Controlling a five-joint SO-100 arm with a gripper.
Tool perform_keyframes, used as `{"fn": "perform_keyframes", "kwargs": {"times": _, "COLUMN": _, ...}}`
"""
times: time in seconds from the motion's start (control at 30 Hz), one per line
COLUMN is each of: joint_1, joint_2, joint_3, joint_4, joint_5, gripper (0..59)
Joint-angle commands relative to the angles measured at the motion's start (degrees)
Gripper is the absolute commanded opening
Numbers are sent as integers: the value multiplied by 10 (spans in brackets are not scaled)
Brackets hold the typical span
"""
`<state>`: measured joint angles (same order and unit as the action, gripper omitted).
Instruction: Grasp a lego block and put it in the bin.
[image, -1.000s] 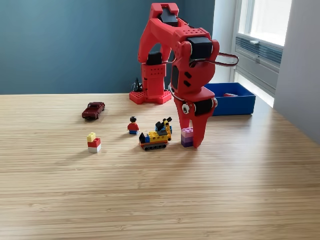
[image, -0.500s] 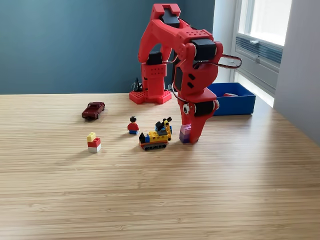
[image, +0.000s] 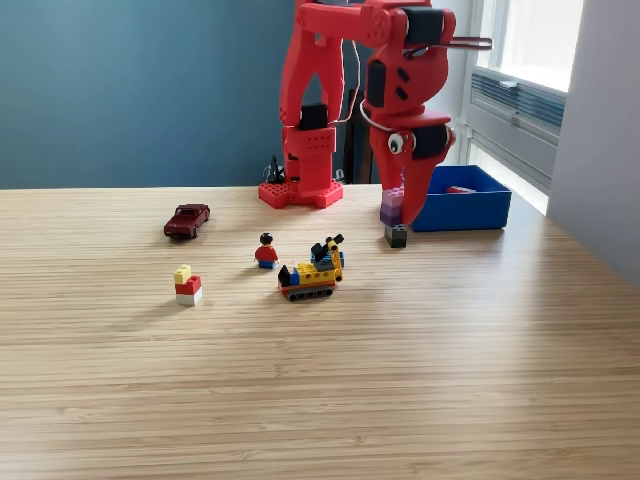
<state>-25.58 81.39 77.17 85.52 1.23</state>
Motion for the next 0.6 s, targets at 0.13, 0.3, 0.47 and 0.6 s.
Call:
{"fn": "perform_keyframes", "kwargs": {"times": 0.13, "joint_1": -98, "joint_2": 164, "joint_3": 49, "joint_4": 12, "joint_5": 11, "gripper": 0}}
{"fn": "perform_keyframes", "kwargs": {"times": 0.3, "joint_1": -182, "joint_2": 172, "joint_3": 47, "joint_4": 21, "joint_5": 41, "gripper": 0}}
{"fn": "perform_keyframes", "kwargs": {"times": 0.47, "joint_1": -286, "joint_2": 171, "joint_3": 40, "joint_4": 20, "joint_5": 71, "gripper": 0}}
{"fn": "perform_keyframes", "kwargs": {"times": 0.6, "joint_1": -364, "joint_2": 170, "joint_3": 40, "joint_4": 20, "joint_5": 83, "gripper": 0}}
